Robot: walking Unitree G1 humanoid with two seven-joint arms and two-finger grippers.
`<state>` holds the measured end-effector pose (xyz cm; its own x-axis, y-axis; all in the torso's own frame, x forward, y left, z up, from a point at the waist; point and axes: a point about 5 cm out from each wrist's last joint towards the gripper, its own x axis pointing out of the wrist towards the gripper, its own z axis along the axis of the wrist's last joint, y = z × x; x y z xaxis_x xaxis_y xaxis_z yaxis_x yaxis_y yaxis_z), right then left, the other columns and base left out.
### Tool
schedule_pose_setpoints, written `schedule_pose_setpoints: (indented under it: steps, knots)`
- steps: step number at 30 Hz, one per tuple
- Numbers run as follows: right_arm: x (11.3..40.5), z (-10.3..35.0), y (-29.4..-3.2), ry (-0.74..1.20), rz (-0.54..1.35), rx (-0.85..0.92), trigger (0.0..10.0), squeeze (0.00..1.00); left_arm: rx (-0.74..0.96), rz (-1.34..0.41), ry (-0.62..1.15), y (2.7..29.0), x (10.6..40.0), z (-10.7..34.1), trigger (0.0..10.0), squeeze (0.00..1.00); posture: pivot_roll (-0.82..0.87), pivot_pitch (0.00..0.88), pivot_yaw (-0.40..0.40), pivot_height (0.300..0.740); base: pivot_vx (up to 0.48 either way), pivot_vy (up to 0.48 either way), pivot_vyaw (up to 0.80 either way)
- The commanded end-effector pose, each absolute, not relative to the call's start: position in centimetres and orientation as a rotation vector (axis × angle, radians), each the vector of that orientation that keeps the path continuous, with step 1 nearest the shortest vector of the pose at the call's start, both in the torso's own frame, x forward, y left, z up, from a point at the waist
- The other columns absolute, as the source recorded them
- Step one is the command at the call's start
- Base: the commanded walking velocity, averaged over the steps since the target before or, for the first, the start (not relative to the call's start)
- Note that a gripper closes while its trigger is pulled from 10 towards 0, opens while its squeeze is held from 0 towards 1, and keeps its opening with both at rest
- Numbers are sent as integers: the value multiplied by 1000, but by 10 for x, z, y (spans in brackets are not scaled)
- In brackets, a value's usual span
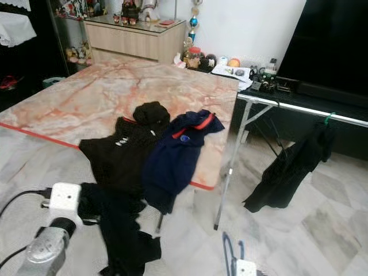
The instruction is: Hang hanger
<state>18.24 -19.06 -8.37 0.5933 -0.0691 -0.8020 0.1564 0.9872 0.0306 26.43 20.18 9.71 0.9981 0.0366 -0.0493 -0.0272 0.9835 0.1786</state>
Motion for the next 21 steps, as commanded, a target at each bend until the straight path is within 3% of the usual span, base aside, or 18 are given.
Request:
schedule_pose_setpoints:
  steps: [1,17,21]
  knots:
    - [180,-85,-190,925,-135,114,10000,0,176,-7,7,191,267,103,10000,0,195,0,-46,740,0,0,0]
    - [178,-86,-190,930,-128,106,10000,0,160,-76,-36,181,265,107,10000,0,198,0,-42,740,0,0,0]
    - [178,-86,-190,923,-136,109,10000,0,161,-78,-47,181,266,109,10000,0,203,0,-42,740,294,0,0]
